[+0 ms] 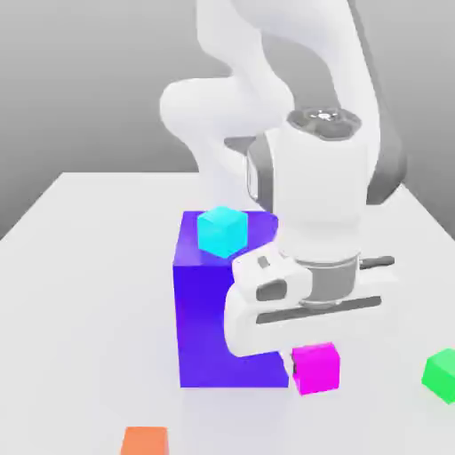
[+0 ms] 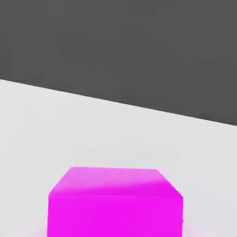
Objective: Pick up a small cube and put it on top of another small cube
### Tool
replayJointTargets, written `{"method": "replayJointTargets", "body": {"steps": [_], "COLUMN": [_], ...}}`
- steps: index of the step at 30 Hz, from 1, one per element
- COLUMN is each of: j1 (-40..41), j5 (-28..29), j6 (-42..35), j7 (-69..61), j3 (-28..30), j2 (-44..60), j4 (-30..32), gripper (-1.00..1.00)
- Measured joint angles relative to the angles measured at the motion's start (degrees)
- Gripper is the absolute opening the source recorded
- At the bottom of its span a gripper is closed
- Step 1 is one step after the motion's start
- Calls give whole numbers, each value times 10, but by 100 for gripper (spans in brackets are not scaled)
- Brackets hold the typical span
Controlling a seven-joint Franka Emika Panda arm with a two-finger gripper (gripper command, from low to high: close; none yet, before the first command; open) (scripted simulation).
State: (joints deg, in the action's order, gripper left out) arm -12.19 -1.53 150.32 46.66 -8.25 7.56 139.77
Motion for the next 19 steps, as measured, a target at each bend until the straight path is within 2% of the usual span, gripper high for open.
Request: {"method": "replayJointTargets", "body": {"steps": [3,5,8,9,15,19], "j1": [-52,-95,-138,-147,-151,-140], "j5": [21,54,100,111,117,88], "j6": [-14,-16,25,42,50,2], "j7": [43,82,124,133,138,117], "j3": [-41,-63,-56,-48,-45,-62], "j2": [7,29,92,112,122,69], "j4": [-13,-21,-33,-34,-35,-32], "gripper": [-100,-100,-100,100,100,100]}}
